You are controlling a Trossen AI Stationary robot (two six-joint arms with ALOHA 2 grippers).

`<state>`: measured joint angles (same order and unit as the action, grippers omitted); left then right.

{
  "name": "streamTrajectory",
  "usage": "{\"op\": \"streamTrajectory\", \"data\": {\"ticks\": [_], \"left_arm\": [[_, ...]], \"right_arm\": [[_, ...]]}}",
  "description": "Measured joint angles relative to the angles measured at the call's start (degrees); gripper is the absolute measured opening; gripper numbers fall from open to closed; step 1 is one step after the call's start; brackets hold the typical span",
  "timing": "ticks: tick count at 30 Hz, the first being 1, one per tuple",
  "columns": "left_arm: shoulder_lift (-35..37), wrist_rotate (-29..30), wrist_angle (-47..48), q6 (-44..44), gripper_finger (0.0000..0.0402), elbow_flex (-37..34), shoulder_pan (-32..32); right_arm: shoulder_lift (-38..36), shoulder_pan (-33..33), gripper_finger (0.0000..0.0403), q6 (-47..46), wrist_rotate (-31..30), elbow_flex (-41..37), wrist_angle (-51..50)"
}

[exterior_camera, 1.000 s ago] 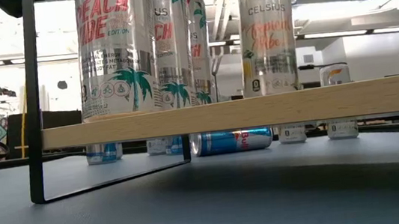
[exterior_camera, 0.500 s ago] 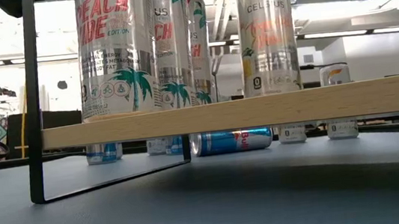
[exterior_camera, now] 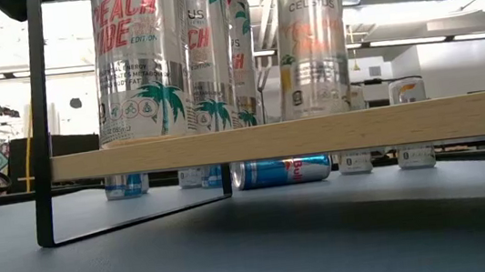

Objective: Place canned beverage on shelf
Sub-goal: Put the bottom white yellow soda can on the shelf

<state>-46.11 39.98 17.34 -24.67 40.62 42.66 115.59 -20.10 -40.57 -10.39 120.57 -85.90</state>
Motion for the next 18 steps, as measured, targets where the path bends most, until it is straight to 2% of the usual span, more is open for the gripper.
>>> {"op": "streamTrajectory", "data": {"ticks": [13, 18], "left_arm": [[0.0, -0.2, -0.2, -0.3, 0.0348, -1.7, 0.0], [0.0, -0.2, -1.2, -0.2, 0.0348, -1.9, 0.1]], "right_arm": [[0.0, 0.0, 0.0261, 3.1, 0.0, 0.0, 2.1], [0.0, 0.0, 0.0283, 3.3, 0.0, 0.0, 2.5]]}}
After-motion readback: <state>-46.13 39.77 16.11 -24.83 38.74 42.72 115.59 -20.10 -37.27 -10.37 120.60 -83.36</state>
